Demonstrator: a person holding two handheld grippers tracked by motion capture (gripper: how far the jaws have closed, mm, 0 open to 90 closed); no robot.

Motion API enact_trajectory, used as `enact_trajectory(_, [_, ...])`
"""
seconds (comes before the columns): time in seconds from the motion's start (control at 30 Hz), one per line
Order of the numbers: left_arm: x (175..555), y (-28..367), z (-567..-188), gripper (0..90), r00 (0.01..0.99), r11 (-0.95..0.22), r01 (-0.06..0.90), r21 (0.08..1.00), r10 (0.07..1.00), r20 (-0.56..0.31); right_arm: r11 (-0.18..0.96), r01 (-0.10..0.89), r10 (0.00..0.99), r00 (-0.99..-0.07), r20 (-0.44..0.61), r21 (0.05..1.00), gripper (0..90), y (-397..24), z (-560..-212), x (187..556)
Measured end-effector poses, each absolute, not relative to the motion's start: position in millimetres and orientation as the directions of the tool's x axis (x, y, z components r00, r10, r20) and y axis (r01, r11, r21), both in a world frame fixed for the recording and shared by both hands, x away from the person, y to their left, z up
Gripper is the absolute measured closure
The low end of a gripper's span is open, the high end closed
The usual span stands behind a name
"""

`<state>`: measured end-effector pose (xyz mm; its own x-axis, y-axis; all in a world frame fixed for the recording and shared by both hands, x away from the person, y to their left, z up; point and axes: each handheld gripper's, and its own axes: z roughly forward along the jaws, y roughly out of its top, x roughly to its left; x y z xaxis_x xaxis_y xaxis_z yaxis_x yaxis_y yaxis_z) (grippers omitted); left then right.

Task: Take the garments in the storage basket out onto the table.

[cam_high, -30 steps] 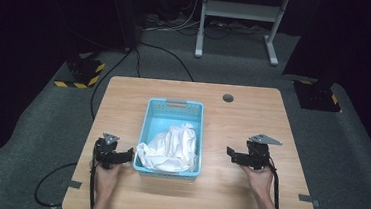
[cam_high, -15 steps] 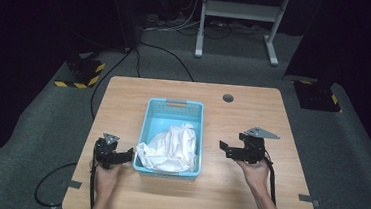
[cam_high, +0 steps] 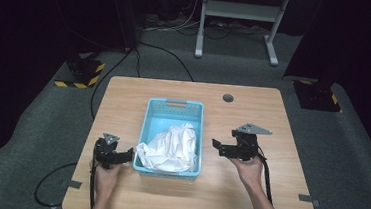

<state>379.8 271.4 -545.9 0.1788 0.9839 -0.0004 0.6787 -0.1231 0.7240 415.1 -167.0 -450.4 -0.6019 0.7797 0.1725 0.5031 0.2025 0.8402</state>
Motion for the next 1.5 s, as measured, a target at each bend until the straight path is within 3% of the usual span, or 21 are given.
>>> enact_trajectory(0.53, [380,271,-546,9.7,0.179,-0.123,0.679,0.724,0.984,0.0,0.242,0.462,0.73,-0.666,0.154,0.853,9.6,-131,-437,421])
enact_trajectory(1.5, [380,271,-546,9.7,0.179,-0.123,0.679,0.724,0.984,0.0,0.324,0.48,0.657,-0.734,0.172,0.815,10.5,-69,-446,430])
